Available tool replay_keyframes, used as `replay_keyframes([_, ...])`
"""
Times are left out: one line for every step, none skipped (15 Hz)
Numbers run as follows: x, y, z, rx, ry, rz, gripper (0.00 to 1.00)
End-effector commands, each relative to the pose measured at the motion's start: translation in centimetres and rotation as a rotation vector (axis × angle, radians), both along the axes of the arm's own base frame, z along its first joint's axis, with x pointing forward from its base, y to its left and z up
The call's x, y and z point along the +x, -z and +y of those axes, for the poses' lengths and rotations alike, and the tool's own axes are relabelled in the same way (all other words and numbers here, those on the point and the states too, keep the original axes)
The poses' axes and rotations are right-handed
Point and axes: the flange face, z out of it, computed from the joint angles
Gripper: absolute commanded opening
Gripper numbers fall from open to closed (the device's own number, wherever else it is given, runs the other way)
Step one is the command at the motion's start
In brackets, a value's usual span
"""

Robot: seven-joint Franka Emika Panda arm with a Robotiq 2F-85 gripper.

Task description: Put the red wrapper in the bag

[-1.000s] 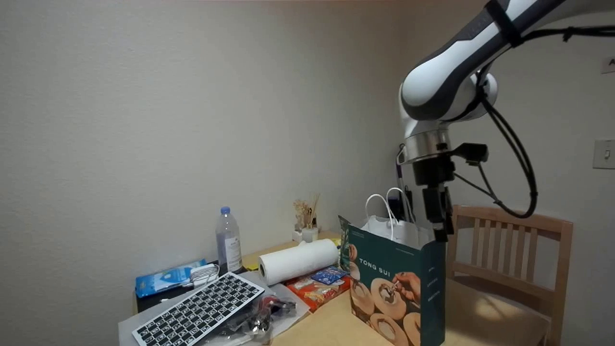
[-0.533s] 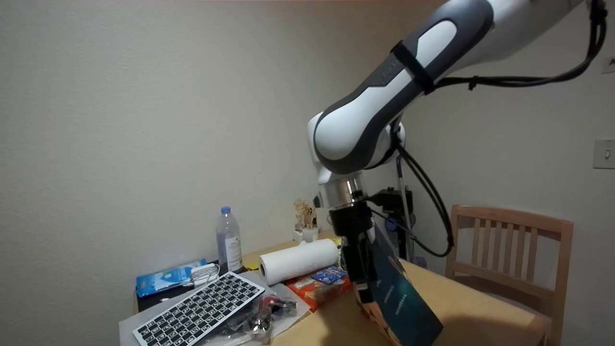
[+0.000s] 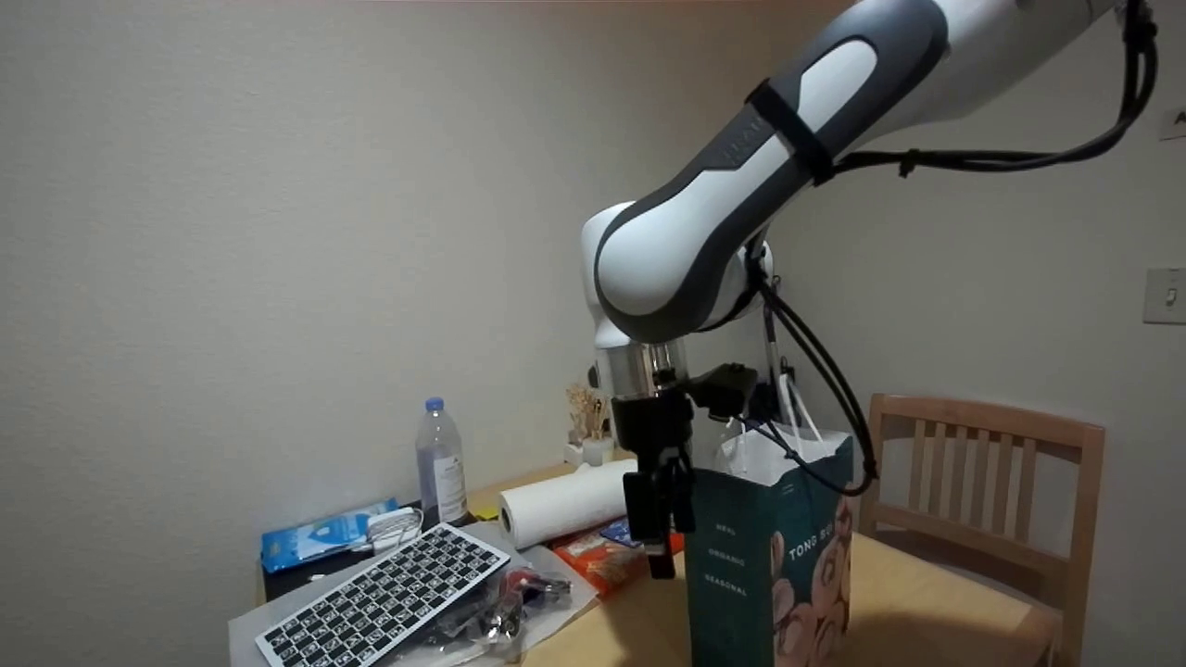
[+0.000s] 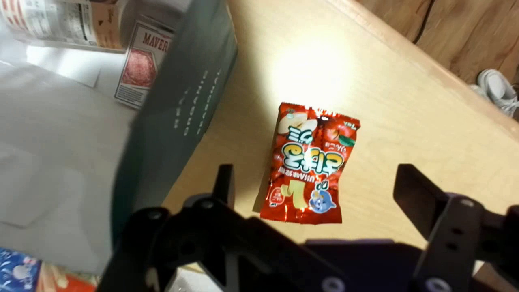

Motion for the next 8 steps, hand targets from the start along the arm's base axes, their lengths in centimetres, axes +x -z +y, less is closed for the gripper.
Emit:
replay_keyframes([-4.7,-4.3,1.2,-0.052,0.061,-0.176,1.00])
replay_keyframes([-5.6,-5.2,1.9,-0.063,0.064,-0.216,1.00])
replay_keyframes([-6.3,-5.9,2.7,-0.070,0.056,-0.238,1.00])
replay_keyframes([-6.7,-6.4,3.5,-0.070,0.045,-0.247,1.00])
replay_keyframes([-7.3,-7.0,4.1,-0.071,0.034,-0.254,1.00])
replay_keyframes([-5.6,-6.3,3.9,-0.059,0.036,-0.210,1.00])
replay_keyframes([-6.1,-6.9,4.4,-0.058,0.027,-0.218,1.00])
replay_keyframes([-6.2,-7.0,4.5,-0.057,0.025,-0.221,1.00])
